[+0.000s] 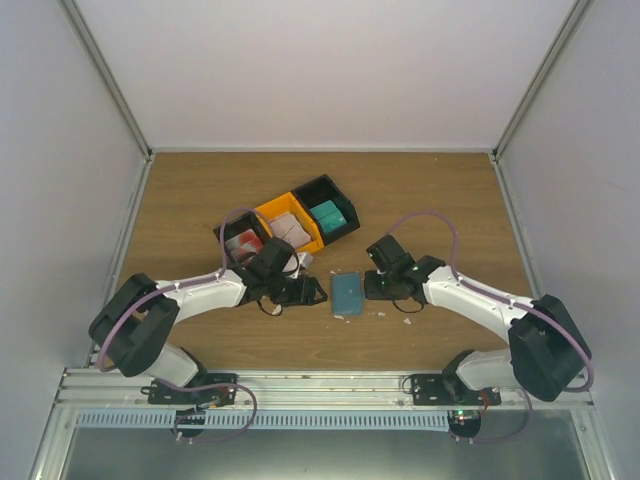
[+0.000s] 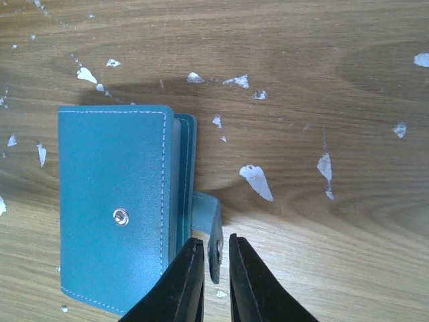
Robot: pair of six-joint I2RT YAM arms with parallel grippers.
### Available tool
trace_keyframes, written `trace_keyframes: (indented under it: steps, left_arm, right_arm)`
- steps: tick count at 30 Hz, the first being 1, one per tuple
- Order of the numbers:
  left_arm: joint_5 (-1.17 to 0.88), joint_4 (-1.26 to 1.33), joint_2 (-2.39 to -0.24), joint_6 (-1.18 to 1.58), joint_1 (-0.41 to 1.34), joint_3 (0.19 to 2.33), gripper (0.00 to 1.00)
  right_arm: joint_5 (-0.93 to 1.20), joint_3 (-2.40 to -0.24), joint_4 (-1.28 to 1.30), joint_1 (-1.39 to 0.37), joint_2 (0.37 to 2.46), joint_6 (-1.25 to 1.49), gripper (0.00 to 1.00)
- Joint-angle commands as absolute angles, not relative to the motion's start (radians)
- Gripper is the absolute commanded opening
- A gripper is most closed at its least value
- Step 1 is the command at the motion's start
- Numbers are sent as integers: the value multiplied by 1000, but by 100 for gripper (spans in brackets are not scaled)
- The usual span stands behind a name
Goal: Put the credit cards into the card holder
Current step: Turn over the card holder at the center of the board, then close the card holder at the center of the board.
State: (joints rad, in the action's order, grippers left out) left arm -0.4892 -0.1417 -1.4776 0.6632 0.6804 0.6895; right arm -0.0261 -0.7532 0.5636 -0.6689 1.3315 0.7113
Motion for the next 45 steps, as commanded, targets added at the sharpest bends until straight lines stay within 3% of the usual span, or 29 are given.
trace_keyframes:
  steps: [1, 5, 11, 22, 29, 45]
  left_arm:
    - [-475, -99, -1509, 654, 689, 723, 61]
    - [-471, -99, -1538, 653, 689, 734, 61]
    - [-480, -107, -1591, 644, 691, 756, 61]
    - [-438, -204, -1715, 561, 694, 903, 61]
    - [-421, -262, -1802, 533, 706, 982, 46]
    - [-466, -225, -1827, 526, 716, 983, 34]
  right_arm:
    - [-4, -756, 524, -660, 1350, 699, 13]
    - [-3, -755, 522, -661, 1371, 696, 12]
    - [25, -751, 511, -661, 1386, 698, 1]
    - [107, -786, 454, -660, 1396, 653, 0]
    - [154, -794, 405, -661, 1419, 635, 0]
    - [148, -862, 421, -685, 1537, 561, 1]
